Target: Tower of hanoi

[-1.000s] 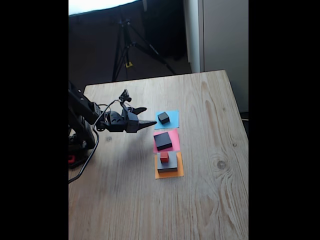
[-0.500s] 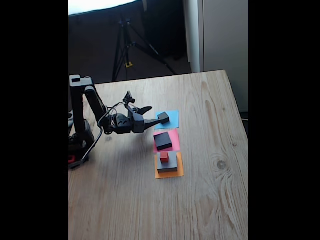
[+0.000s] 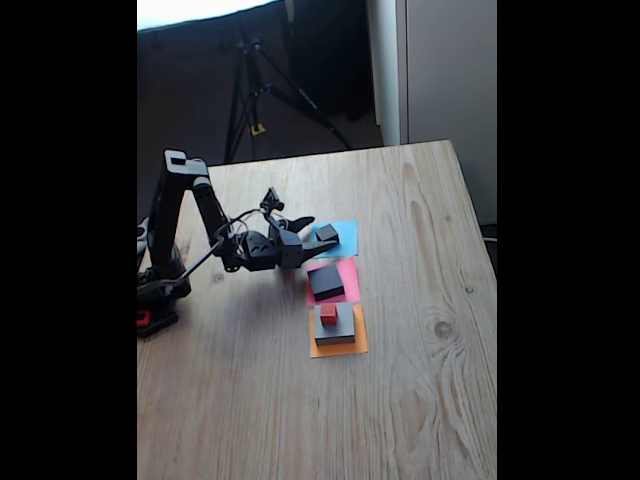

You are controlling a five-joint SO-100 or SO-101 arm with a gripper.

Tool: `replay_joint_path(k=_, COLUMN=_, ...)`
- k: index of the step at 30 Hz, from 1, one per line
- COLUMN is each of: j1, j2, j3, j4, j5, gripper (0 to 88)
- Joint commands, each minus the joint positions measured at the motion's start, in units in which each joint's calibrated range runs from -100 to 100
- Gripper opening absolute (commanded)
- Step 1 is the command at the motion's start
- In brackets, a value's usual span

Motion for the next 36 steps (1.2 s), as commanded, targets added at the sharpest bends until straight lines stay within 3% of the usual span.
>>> replay_joint_path(k=1, j1=-1.3, j2=0.8, j3=-2.1, j4=-1.6, j5=0.7, gripper=36.8)
replay_joint_path(k=24, j1=-3.5, j2=2.8, j3=-2.8, j4=-1.6, j5=0.7, gripper=34.1)
replay_joint_path(k=36, j1=-3.2, j2=2.5, j3=-1.6, j4=-1.4, j5=0.7, gripper=24.4)
